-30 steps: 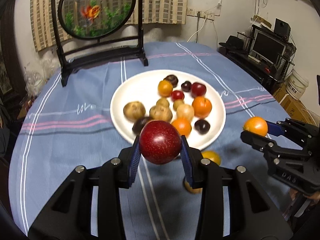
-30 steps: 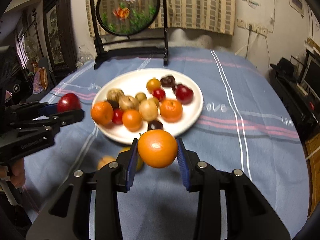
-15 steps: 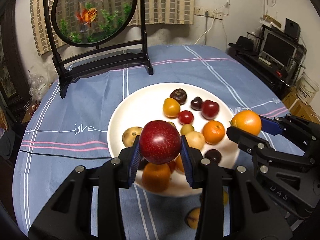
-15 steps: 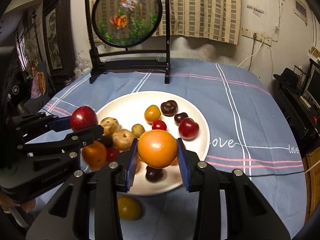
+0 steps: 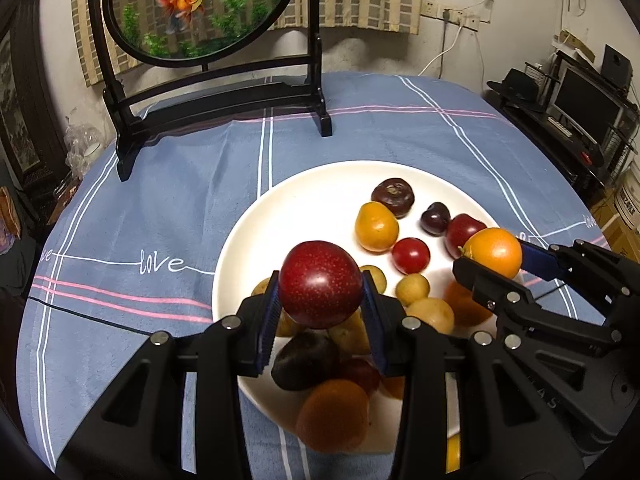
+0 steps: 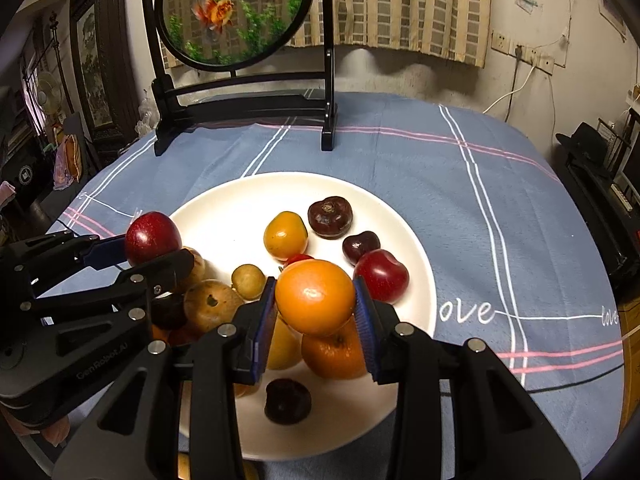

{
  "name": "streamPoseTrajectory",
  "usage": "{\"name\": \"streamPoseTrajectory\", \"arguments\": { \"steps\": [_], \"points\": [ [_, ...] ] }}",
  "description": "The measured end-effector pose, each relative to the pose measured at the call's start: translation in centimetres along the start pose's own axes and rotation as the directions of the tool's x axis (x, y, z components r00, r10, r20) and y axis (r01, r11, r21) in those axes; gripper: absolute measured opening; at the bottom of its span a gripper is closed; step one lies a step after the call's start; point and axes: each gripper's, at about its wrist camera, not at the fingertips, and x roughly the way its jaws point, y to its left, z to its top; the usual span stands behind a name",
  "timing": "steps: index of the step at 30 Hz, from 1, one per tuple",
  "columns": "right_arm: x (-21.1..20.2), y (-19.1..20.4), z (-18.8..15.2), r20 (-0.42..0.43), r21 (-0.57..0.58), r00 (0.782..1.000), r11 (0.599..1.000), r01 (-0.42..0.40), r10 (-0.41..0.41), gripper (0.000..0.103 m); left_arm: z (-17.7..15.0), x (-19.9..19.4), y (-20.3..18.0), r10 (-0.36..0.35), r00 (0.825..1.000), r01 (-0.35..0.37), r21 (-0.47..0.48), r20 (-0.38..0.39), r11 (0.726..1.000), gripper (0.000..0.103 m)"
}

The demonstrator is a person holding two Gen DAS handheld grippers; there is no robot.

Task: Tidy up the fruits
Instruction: 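Carry both held fruits over the white plate, then lower both fruits onto the plate and open both tools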

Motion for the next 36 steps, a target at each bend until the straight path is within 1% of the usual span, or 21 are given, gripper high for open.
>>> {"name": "streamPoseTrajectory", "arguments": {
  "steps": [14, 24, 29, 31, 33, 35, 36],
  "points": [
    [2.6, -0.4, 0.3, -0.051, 0.04, 0.999, 0.999, 0.001, 0.002, 0.038, 0.2, 2.1, -0.2, 0.019, 0.999, -0.019, -0.012, -0.045, 1.0, 0.039],
    [2.9, -0.6, 0.2, -0.059, 0.054, 0.998, 0.998, 0.012, -0.009, 0.038, -0.1, 2.8, -0.2, 0.024, 0.998, -0.025, -0.025, -0.065, 0.999, 0.039],
    [3.4, -1.0, 0.4, -0.076, 0.091, 0.997, 0.996, 0.008, -0.001, 0.038, -0.1, 3.2, -0.1, 0.029, 0.997, -0.031, -0.028, -0.07, 0.999, 0.04],
    [3.5, -1.2, 0.3, -0.08, 0.104, 0.997, 0.995, 0.005, 0.004, 0.038, -0.1, 3.2, -0.1, 0.024, 0.997, -0.027, -0.033, -0.071, 0.999, 0.043],
    [3.4, -1.4, 0.3, -0.08, 0.118, 0.997, 0.993, 0.002, 0.007, 0.038, 0.0, 3.3, 0.2, 0.017, 0.997, -0.02, -0.049, -0.07, 0.999, 0.048],
    [3.2, -1.5, 0.3, -0.075, 0.13, 0.997, 0.992, 0.001, 0.008, 0.039, 0.0, 3.3, 0.3, 0.004, 0.998, -0.007, -0.057, -0.063, 0.998, 0.05],
    [3.1, -1.7, 0.3, -0.071, 0.139, 0.997, 0.99, 0.003, 0.007, 0.04, 0.1, 3.3, 0.4, -0.015, 0.998, 0.012, -0.062, -0.054, 0.998, 0.052]
  ]
}}
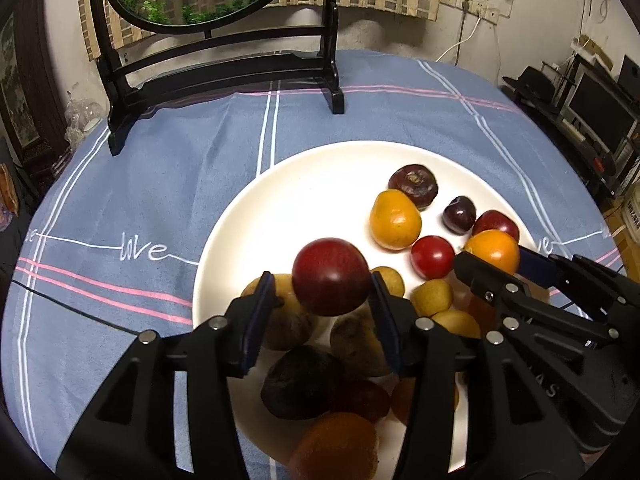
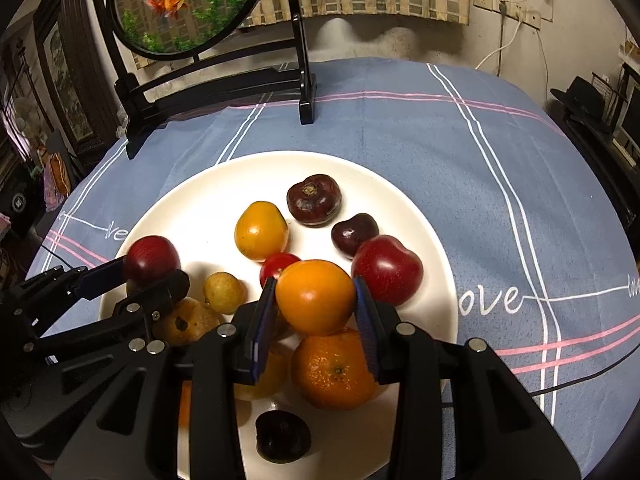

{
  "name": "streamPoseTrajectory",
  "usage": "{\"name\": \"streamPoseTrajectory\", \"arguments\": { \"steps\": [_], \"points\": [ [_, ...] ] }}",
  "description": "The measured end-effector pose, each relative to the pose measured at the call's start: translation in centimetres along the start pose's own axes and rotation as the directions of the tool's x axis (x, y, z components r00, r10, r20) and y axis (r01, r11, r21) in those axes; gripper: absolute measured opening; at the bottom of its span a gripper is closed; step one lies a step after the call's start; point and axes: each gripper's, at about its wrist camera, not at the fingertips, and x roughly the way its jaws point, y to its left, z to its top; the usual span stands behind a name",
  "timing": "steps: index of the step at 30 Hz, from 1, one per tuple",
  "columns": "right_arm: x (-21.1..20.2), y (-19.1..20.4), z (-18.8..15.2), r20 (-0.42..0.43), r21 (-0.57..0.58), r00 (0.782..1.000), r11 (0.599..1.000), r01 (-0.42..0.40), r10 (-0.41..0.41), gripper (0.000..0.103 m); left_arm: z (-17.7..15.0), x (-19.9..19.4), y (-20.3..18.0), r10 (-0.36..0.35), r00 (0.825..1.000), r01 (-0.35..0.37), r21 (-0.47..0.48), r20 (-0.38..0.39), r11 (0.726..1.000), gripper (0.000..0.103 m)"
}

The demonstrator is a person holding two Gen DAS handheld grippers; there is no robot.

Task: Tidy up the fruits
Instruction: 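Lower both fruits onto the plate and open both tools, then withdraw both open tools from the plate toward the last two fruits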

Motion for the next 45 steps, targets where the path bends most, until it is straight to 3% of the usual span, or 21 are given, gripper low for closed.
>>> {"name": "streamPoseTrajectory", "arguments": {
  "steps": [3, 7, 11, 20, 30, 38, 45],
  "points": [
    [-0.3, -0.4, -0.1, 0.016, 0.021, 1.0, 1.0, -0.007, 0.007, 0.04, 0.0, 0.0, 0.2, -0.008, 1.0, 0.008, -0.007, 0.023, 1.0, 0.064],
    [-1.3, -0.7, -0.5, 0.043, 0.035, 0.999, 0.999, -0.018, 0.017, 0.043, -0.2, -1.4, -0.2, -0.016, 0.998, 0.015, 0.017, 0.056, 1.0, 0.067],
    [-2.3, -0.9, -0.9, 0.06, 0.044, 0.998, 0.999, -0.022, 0.019, 0.046, -0.3, -3.2, -0.9, 0.024, 0.993, -0.03, 0.051, 0.116, 0.998, 0.076],
    [-5.6, -0.6, -2.9, 0.107, 0.006, 0.994, 1.0, 0.006, -0.007, 0.049, -1.9, -6.2, -0.5, 0.049, 0.986, -0.055, 0.032, 0.157, 0.998, 0.081],
    [-9.0, -1.2, -6.8, 0.121, 0.024, 0.993, 1.0, -0.002, -0.001, 0.054, -6.6, -9.5, 1.7, 0.036, 0.988, -0.035, -0.006, 0.152, 0.999, 0.087],
    [-10.9, -1.1, -10.6, 0.11, 0.04, 0.994, 0.999, -0.015, 0.011, 0.055, -10.4, -12.0, 1.3, 0.032, 0.988, -0.037, 0.031, 0.154, 0.999, 0.089],
    [-12.1, -0.8, -13.0, 0.118, 0.036, 0.993, 0.999, -0.011, 0.007, 0.062, -12.9, -12.9, 0.4, 0.026, 0.989, -0.035, 0.063, 0.145, 0.997, 0.091]
  ]
}}
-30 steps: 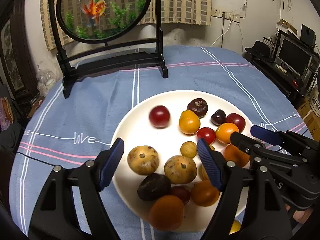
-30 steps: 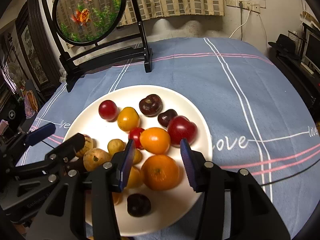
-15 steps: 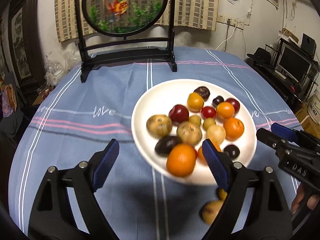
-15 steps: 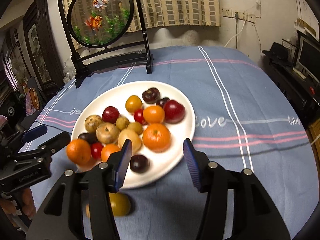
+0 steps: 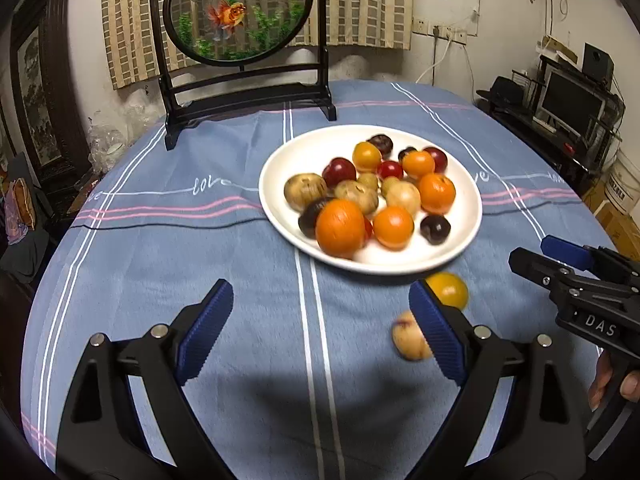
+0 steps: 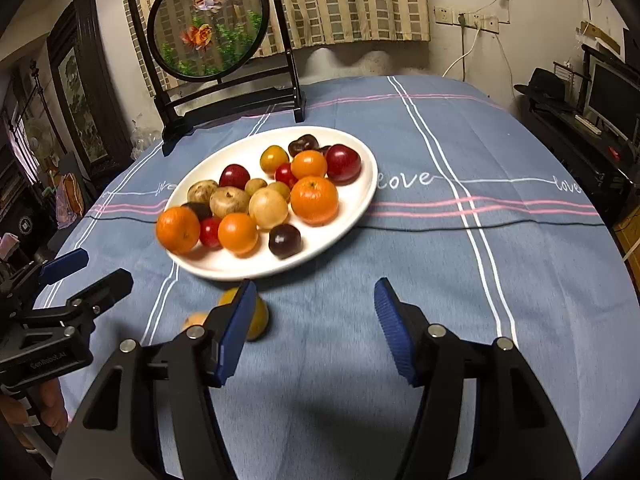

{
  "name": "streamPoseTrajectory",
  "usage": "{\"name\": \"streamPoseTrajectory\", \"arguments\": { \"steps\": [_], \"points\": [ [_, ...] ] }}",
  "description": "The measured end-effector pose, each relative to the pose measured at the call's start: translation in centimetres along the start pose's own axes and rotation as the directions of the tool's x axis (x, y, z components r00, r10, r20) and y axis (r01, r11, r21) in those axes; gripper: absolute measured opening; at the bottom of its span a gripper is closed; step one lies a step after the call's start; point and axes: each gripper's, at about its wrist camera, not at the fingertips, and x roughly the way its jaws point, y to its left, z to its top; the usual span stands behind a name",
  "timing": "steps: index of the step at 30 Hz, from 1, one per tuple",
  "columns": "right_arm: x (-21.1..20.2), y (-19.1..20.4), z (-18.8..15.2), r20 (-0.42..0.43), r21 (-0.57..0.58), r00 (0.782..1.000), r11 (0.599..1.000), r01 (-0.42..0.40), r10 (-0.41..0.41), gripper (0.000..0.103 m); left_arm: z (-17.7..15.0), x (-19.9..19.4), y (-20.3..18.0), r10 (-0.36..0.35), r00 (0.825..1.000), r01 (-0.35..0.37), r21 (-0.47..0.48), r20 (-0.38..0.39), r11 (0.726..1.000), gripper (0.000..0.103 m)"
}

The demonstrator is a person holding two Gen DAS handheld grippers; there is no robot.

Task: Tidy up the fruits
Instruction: 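Withdraw both open tools from the plate toward the last two fruits, then grasp a pale speckled fruit with the left tool while the right tool grasps a greenish-yellow fruit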

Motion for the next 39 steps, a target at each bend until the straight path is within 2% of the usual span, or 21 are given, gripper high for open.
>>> {"name": "streamPoseTrajectory", "arguments": {
  "steps": [8, 18, 28, 31, 33, 36, 37, 39],
  "points": [
    [-0.4, 0.0, -1.9, -0.027, -0.006, 1.0, 1.0, -0.015, 0.015, 0.062, -1.9, 0.3, -0.1, -0.034, 0.998, 0.033, -0.018, -0.047, 0.999, 0.091],
    [-0.5, -1.1, -3.2, -0.045, 0.023, 0.999, 1.0, -0.018, 0.019, 0.064, -3.6, 2.1, -1.9, -0.07, 0.991, 0.074, 0.03, -0.112, 0.997, 0.091],
    [-0.4, -1.0, -3.8, -0.059, 0.017, 0.998, 1.0, -0.019, 0.02, 0.064, -3.5, 4.3, -3.8, -0.058, 0.988, 0.07, 0.081, -0.14, 0.994, 0.09],
    [-0.4, -1.1, -3.8, -0.058, 0.022, 0.998, 1.0, -0.02, 0.021, 0.064, -3.4, 4.9, -4.1, -0.082, 0.983, 0.094, 0.069, -0.162, 0.993, 0.083],
    [-0.4, -1.1, -3.8, -0.06, 0.025, 0.998, 0.999, -0.025, 0.026, 0.064, -3.4, 5.3, -4.4, -0.108, 0.978, 0.121, 0.062, -0.18, 0.991, 0.07],
    [-0.4, -0.8, -3.9, -0.061, 0.018, 0.998, 0.999, -0.028, 0.029, 0.064, -3.5, 5.7, -5.5, -0.103, 0.976, 0.123, 0.094, -0.194, 0.988, 0.059],
    [-0.4, -0.8, -3.9, -0.062, 0.016, 0.998, 0.999, -0.029, 0.03, 0.064, -3.5, 5.8, -5.7, -0.099, 0.976, 0.12, 0.101, -0.194, 0.988, 0.058],
    [-0.5, -0.8, -3.9, -0.06, 0.02, 0.998, 0.999, -0.03, 0.031, 0.064, -3.4, 5.8, -6.2, -0.114, 0.975, 0.137, 0.113, -0.193, 0.984, 0.044]
  ]
}}
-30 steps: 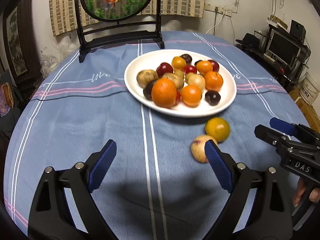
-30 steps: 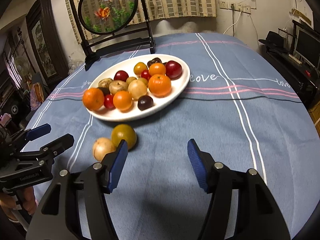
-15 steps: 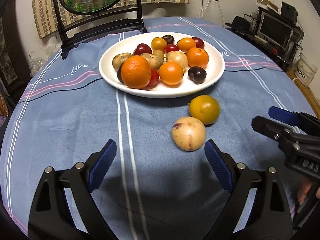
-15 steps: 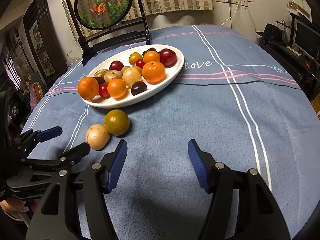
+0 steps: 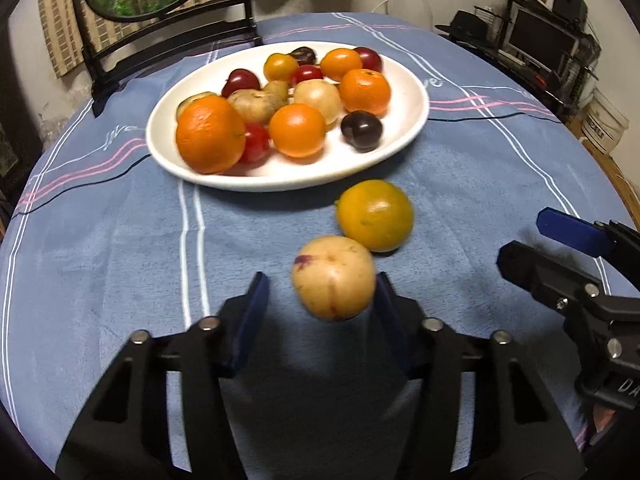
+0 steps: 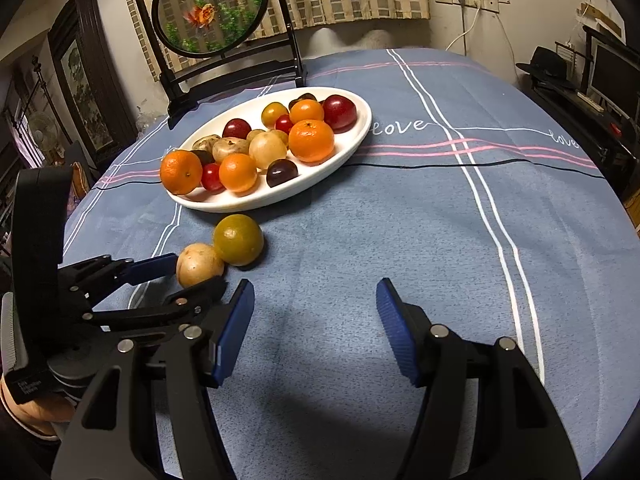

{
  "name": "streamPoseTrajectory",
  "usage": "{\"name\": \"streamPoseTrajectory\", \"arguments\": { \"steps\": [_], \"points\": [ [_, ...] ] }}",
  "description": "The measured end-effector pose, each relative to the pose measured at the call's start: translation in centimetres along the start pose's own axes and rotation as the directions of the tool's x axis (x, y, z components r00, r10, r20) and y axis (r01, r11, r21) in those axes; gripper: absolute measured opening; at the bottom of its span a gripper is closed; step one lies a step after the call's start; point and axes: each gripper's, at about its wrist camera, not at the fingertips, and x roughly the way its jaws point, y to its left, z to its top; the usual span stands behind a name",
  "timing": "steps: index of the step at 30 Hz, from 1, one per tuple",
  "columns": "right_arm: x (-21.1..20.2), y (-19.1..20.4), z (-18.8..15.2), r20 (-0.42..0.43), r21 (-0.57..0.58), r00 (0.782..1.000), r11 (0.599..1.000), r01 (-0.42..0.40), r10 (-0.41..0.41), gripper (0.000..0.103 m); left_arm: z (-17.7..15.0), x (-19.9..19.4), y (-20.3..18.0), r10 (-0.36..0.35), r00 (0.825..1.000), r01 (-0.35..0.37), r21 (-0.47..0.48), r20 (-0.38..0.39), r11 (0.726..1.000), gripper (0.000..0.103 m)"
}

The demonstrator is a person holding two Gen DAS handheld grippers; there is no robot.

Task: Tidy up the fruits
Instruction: 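Grasp a pale speckled fruit with the left tool while the right tool grasps a greenish-yellow fruit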

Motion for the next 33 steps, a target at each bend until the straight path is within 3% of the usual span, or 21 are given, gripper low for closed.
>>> {"name": "streamPoseTrajectory", "arguments": {
  "steps": [9, 16, 23, 33],
  "points": [
    [0.0, 0.0, -0.1, -0.005, 0.002, 1.0, 1.0, 0.005, -0.005, 0.064, 0.0, 0.0, -0.1, -0.011, 1.0, 0.011, 0.005, 0.005, 1.0, 0.041],
    [0.0, 0.3, 0.0, -0.01, -0.015, 1.0, 1.0, 0.003, -0.004, 0.064, -0.6, -1.3, 0.5, 0.033, 0.999, -0.033, 0.018, 0.034, 0.999, 0.04],
    [1.2, 2.6, 0.7, -0.03, -0.08, 1.0, 0.997, -0.007, 0.005, 0.064, -1.0, -3.2, 3.1, 0.044, 0.997, -0.041, -0.043, 0.071, 0.998, 0.04],
    [4.5, 5.9, 2.1, -0.09, -0.152, 0.996, 0.988, -0.012, -0.002, 0.064, -1.6, -3.1, 6.8, 0.071, 0.996, -0.064, -0.111, 0.061, 0.992, 0.04]
  ]
}}
